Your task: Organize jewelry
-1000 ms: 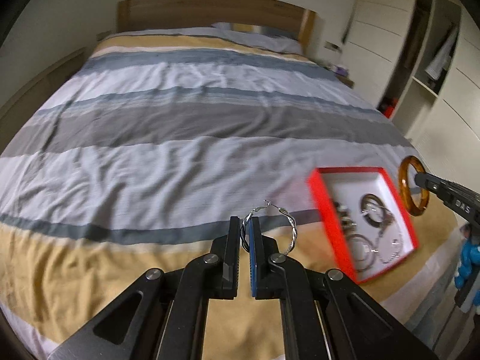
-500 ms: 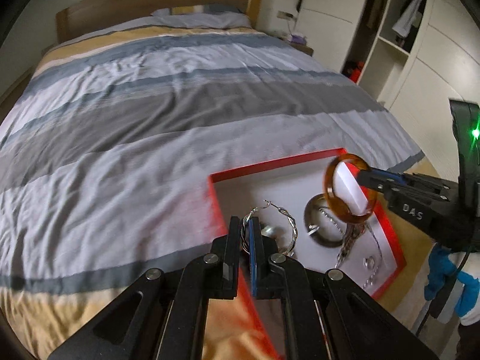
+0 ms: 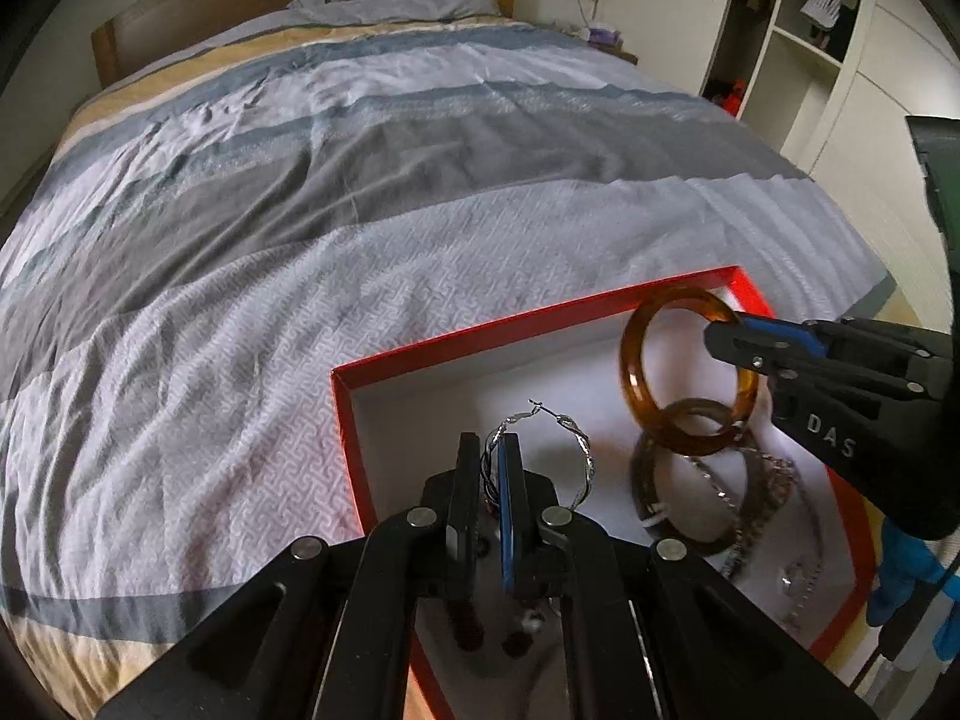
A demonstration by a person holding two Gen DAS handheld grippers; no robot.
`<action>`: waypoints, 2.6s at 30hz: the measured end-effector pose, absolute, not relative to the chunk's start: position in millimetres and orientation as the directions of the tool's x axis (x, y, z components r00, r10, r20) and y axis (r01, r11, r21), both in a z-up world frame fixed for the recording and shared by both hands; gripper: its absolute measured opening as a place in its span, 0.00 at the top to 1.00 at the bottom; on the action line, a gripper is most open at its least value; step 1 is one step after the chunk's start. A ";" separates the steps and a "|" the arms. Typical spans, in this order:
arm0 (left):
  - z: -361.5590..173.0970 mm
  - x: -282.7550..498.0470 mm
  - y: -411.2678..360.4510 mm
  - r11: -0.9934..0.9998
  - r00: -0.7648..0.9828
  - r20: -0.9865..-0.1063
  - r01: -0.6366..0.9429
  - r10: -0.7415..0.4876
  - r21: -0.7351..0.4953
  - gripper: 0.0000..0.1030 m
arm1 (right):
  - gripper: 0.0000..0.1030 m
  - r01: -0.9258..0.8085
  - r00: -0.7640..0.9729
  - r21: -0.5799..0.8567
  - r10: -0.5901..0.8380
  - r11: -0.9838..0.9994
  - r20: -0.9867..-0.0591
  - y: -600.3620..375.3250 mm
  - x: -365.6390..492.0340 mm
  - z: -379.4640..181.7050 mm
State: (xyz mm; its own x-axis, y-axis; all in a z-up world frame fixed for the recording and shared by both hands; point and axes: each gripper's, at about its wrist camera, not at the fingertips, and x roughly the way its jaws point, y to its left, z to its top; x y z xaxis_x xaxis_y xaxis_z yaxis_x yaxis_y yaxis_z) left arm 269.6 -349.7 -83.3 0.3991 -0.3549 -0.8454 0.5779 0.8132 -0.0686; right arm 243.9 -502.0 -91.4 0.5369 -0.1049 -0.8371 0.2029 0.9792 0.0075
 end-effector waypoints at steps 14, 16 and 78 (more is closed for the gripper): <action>-100.4 279.8 -353.6 0.823 0.380 -0.868 0.565 -0.321 -0.057 0.94 | 0.88 0.163 0.507 -0.032 -0.111 0.986 -0.855 -494.4 251.9 -104.5; -100.2 279.9 -353.9 0.823 0.380 -0.867 0.565 -0.322 -0.058 0.94 | 0.88 0.164 0.508 -0.030 -0.110 0.986 -0.855 -494.1 252.1 -104.4; 42.5 106.9 -119.0 0.959 0.726 -0.665 0.280 -0.174 0.054 0.21 | 0.61 0.102 0.680 0.035 -0.044 0.994 -0.732 -330.2 66.7 12.1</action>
State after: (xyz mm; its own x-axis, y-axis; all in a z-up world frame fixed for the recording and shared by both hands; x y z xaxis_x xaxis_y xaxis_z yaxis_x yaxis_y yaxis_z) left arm 106.9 -119.0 42.5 0.7259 -0.1739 -0.6654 0.2796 0.9586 0.0544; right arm 66.7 -330.2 12.1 0.6802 -0.0438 -0.7317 0.1020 0.9942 0.0353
